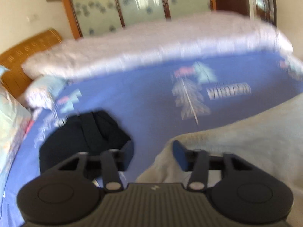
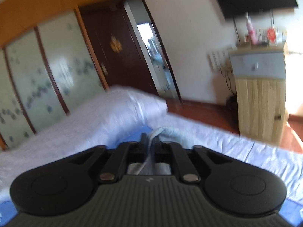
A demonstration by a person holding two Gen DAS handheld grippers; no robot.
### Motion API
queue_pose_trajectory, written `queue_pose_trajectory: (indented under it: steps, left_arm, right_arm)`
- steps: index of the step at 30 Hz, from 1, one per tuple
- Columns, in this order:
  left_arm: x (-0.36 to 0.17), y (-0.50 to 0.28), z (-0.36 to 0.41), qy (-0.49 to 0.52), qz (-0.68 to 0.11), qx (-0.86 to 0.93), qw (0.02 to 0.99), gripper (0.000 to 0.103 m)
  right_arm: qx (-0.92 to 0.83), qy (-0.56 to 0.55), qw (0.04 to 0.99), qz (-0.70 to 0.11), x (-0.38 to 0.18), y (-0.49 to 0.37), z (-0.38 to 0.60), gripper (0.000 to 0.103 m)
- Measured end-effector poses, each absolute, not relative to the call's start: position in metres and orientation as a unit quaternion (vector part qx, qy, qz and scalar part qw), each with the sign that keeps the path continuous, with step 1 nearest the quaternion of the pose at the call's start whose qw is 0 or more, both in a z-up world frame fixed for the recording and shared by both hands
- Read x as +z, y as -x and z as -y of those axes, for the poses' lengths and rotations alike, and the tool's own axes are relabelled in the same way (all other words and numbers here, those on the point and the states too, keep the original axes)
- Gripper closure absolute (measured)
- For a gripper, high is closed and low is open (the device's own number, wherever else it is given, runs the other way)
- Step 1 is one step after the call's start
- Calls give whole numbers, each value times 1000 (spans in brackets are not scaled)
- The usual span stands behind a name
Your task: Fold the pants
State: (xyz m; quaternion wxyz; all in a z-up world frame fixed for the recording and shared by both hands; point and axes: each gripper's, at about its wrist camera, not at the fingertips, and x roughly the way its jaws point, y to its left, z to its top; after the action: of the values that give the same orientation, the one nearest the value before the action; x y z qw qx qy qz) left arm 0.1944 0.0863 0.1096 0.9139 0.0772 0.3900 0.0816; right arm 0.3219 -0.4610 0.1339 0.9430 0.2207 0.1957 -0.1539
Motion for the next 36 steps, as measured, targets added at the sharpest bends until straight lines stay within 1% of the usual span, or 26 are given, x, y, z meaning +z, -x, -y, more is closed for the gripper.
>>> queue_pose_trajectory:
  steps: [1, 2, 4, 7, 10, 12, 16, 17, 18, 19, 20, 21, 22, 23, 25, 28, 30, 31, 32, 33, 34, 35, 36]
  left_arm:
    - [102, -185, -84, -83, -397, 70, 912, 55]
    - [95, -173, -85, -87, -401, 62, 910, 55]
    - [81, -146, -95, -74, -419, 49, 904, 50]
    - [68, -109, -117, -7, -463, 35, 886, 45]
    - [64, -78, -132, 63, -475, 18, 877, 41]
    - [63, -66, -135, 98, -471, 11, 876, 39]
    - [54, -64, -137, 158, -471, -2, 868, 38]
    - [51, -68, -135, 163, -473, -4, 866, 37]
    - [45, -71, -131, 162, -475, -1, 865, 28]
    - [39, -74, -125, 157, -477, 5, 865, 26]
    - [32, -76, -120, 152, -479, 7, 865, 30]
    - [29, -76, -113, 146, -482, 6, 864, 51]
    - [26, -75, -106, 144, -487, 1, 861, 81]
    - [26, -72, -102, 142, -488, 2, 861, 84]
    - [35, -61, -97, 134, -474, 8, 870, 87]
    - [66, -29, -105, 142, -431, -8, 891, 87]
    - [89, -2, -112, 144, -404, -21, 903, 87]
    - [97, 12, -115, 141, -394, -30, 908, 88]
    - [104, 27, -117, 134, -385, -39, 912, 90]
    - [109, 42, -119, 124, -375, -46, 918, 99]
    - [112, 56, -119, 113, -366, -56, 922, 99]
    - [112, 69, -119, 102, -358, -70, 925, 98]
    - [108, 83, -118, 87, -355, -87, 927, 93]
  right_arm:
    - [-155, -227, 938, -212, 118, -320, 460, 60]
    - [-136, -232, 938, -220, 100, -311, 459, 61]
    - [-96, -234, 936, -247, 67, -286, 455, 61]
    - [-37, -254, 922, -290, 25, -231, 451, 61]
    - [22, -297, 896, -330, -1, -173, 444, 60]
    - [44, -315, 883, -346, -12, -135, 438, 60]
    - [54, -323, 874, -359, -17, -74, 422, 59]
    - [58, -326, 871, -362, -16, -65, 416, 59]
    - [66, -326, 869, -367, -16, -58, 411, 59]
    - [77, -326, 866, -372, -13, -54, 405, 59]
    - [89, -327, 863, -375, -10, -52, 394, 59]
    - [104, -329, 859, -378, -8, -49, 384, 58]
    - [125, -328, 854, -383, -5, -45, 372, 55]
    - [146, -326, 849, -389, -1, -53, 359, 51]
    - [190, -317, 841, -395, 7, -52, 330, 48]
    - [262, -267, 835, -403, 24, -55, 278, 48]
    - [314, -222, 833, -399, 36, -49, 241, 45]
    - [339, -201, 830, -394, 42, -47, 224, 39]
    - [365, -180, 828, -387, 47, -45, 208, 32]
    - [388, -160, 824, -381, 50, -41, 192, 28]
    - [410, -140, 818, -377, 52, -37, 178, 25]
    - [430, -120, 811, -377, 52, -35, 164, 25]
    - [445, -103, 805, -379, 51, -33, 151, 25]
